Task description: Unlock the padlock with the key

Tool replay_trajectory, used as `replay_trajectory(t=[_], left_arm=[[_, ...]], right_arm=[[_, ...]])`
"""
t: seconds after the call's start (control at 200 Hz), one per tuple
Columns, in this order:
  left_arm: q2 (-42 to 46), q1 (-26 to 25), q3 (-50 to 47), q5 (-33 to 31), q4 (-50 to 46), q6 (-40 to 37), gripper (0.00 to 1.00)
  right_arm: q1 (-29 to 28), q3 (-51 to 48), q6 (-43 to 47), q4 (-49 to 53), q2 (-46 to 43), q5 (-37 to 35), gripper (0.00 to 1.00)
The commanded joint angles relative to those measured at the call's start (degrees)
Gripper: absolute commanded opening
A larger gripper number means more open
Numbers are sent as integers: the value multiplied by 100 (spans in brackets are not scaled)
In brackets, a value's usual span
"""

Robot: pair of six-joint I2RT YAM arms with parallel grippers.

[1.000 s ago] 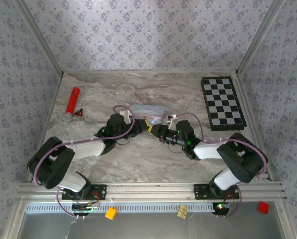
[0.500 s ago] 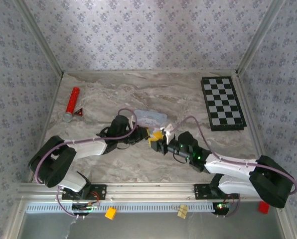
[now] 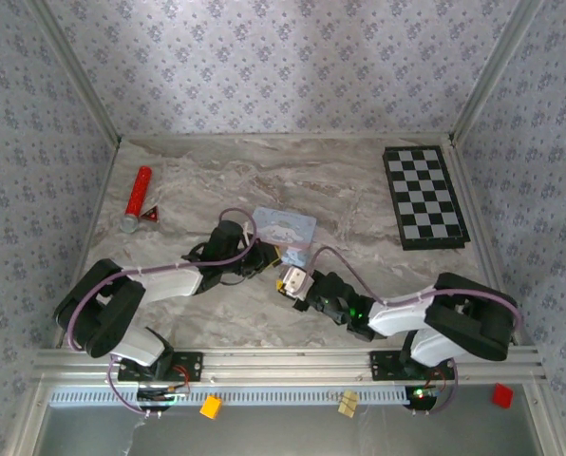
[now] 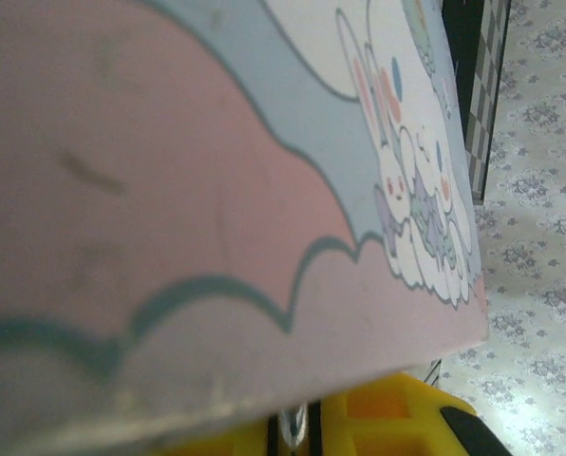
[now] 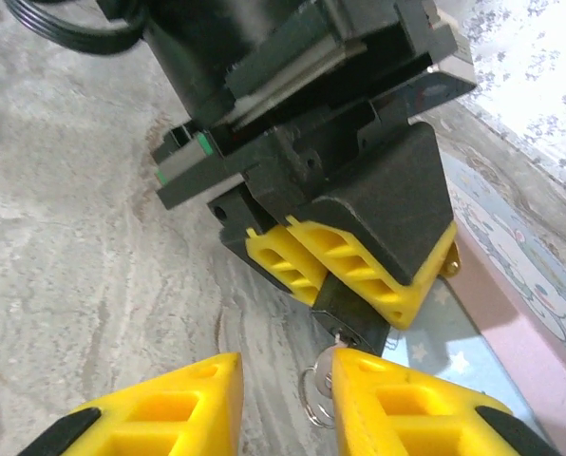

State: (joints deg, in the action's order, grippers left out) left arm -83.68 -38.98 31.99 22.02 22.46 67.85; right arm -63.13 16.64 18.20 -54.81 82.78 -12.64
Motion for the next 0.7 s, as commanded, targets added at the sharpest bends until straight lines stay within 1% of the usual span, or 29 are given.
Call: replay_trajectory(t=[0.0,0.065,0.29,0.44,0.545,0.695], left_arm=[[226,57,-40,-40,187,197,0],[254,57,-51,-29,166,209,0],[389,83,-105,-66,129,229,0],[422,88,-131,-66,140,250,0],[424,84,-131,-49,141,247,0],[453,84,-129,-48,135,248,0]], right_arm=[[-32,67,340,-821,255,-511,30],[-41,180,389,-766,419,-544,30],[-144,267,481,-1038,876,-693,32],[-190,298,482,-1205,1050,-963,33],[-190,415,470,-1107,1154,-1037,28],[-187,499,406,-1142,1323,-1053,24]])
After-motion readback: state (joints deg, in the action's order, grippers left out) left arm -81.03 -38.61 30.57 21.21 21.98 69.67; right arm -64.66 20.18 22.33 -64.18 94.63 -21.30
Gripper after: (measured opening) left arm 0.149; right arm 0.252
